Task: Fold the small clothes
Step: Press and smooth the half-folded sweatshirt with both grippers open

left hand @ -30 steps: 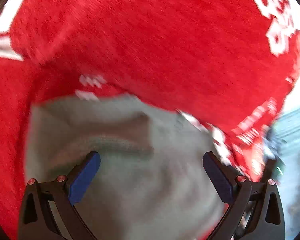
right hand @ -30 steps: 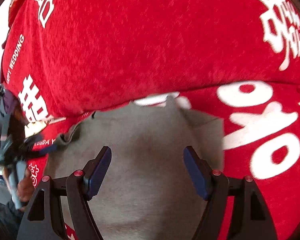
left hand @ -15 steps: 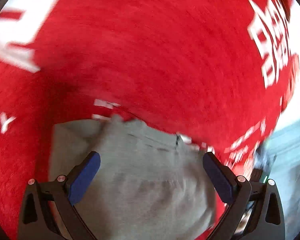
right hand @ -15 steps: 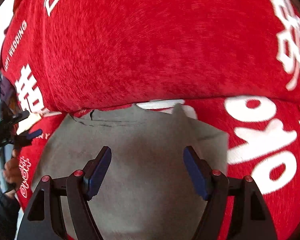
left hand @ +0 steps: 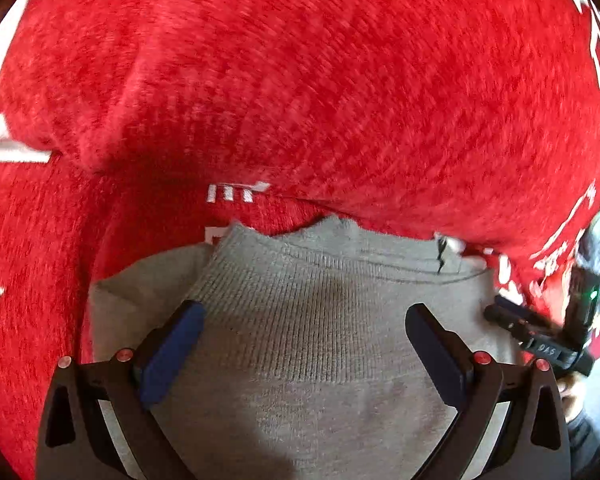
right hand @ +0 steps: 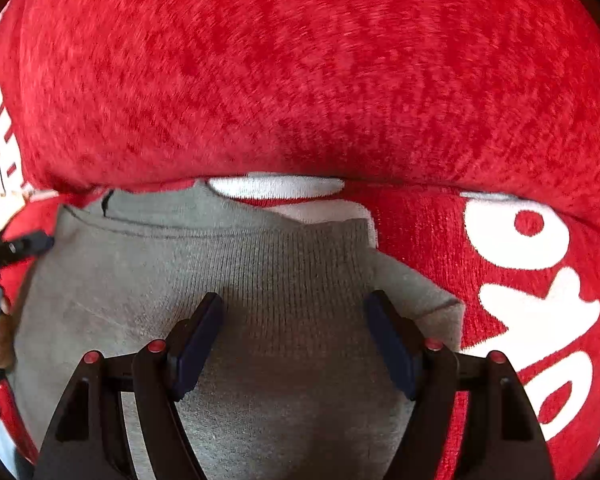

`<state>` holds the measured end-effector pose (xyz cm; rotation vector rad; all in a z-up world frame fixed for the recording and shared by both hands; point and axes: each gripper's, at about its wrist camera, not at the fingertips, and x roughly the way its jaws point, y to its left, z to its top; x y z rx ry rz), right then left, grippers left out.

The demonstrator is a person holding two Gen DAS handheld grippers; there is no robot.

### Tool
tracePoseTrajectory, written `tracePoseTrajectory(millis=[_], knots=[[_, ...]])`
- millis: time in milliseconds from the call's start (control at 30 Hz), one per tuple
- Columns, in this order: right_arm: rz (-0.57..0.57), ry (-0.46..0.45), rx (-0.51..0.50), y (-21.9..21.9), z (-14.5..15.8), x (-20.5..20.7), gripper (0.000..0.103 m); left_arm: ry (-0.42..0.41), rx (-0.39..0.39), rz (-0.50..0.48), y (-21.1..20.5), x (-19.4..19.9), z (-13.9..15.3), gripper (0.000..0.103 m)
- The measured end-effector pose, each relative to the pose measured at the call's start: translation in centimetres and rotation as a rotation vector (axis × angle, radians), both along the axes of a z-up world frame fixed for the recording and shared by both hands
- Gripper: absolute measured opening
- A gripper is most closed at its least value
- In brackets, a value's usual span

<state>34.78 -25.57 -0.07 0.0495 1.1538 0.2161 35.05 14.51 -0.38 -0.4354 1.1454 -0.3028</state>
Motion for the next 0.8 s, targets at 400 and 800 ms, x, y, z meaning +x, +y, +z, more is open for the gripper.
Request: tracePoseTrajectory(millis=[400, 800], knots=[[0.182, -0.093, -0.120, 7.4, 5.1, -8.4, 0.078, -0.101, 0.158, -0.083, -5.0, -8.7, 5.7, 0.103], [-0.045, 0.022, -0.150, -2.7, 3.4, -9.1, 0.079, 0.004, 0.251, 0.096, -0.5, -11.3, 4.0, 0.103]])
